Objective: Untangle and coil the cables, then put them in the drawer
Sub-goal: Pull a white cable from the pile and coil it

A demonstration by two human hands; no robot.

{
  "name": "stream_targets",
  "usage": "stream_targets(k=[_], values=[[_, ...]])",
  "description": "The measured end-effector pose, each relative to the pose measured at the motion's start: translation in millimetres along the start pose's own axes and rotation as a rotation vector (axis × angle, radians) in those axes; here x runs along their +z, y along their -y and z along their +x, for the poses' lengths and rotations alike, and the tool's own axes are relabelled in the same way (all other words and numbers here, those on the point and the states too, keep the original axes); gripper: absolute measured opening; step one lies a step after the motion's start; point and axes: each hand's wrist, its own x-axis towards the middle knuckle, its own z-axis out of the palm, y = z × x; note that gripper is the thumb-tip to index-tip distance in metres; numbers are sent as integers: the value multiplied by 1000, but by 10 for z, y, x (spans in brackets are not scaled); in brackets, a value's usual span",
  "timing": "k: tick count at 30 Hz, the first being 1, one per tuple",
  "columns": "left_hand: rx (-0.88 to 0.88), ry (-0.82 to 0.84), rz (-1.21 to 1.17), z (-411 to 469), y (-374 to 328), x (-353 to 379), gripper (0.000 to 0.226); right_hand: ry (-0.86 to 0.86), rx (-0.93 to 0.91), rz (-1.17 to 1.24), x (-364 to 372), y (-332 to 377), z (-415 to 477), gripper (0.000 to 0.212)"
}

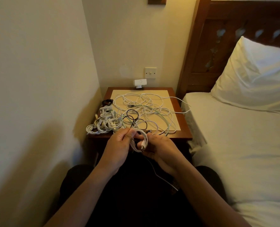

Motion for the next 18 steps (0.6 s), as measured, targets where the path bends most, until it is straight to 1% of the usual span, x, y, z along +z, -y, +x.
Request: stream_targets(k=[1, 3, 5, 7, 8, 9, 11, 13, 15, 16, 18], values=[[15, -13, 42, -4, 23, 1, 32, 27, 14, -3, -3, 0, -5, 34], [35, -20, 103, -6, 81, -2, 31, 49, -7, -134, 2, -19, -8, 27], [57, -26, 172, 11, 122, -2, 29, -30, -81, -393, 35, -46, -15, 22], [125, -57, 305, 9, 126, 8, 27, -136, -192, -704, 69, -56, -28, 11], [170, -80, 374, -7, 99, 16, 27, -146, -215, -849, 90, -49, -47, 9], [203, -106, 431, -7, 87, 7, 27, -137, -212, -991, 115, -44, -78, 11], [216, -157, 487, 44, 93, -59, 28, -68, -163, -1207, 127, -40, -166, 12], [118, -206, 514, 178, 128, -228, 32, 11, -138, -1252, 86, -54, -277, 15], [-31, -252, 533, 315, 152, -455, 37, 48, -122, -1202, 0, -46, -376, 19], [-79, -254, 525, 341, 162, -527, 39, 42, -130, -1198, -59, -53, -396, 21], [-125, -235, 415, 316, 152, -521, 40, -19, -225, -1311, -183, -81, -378, 26]])
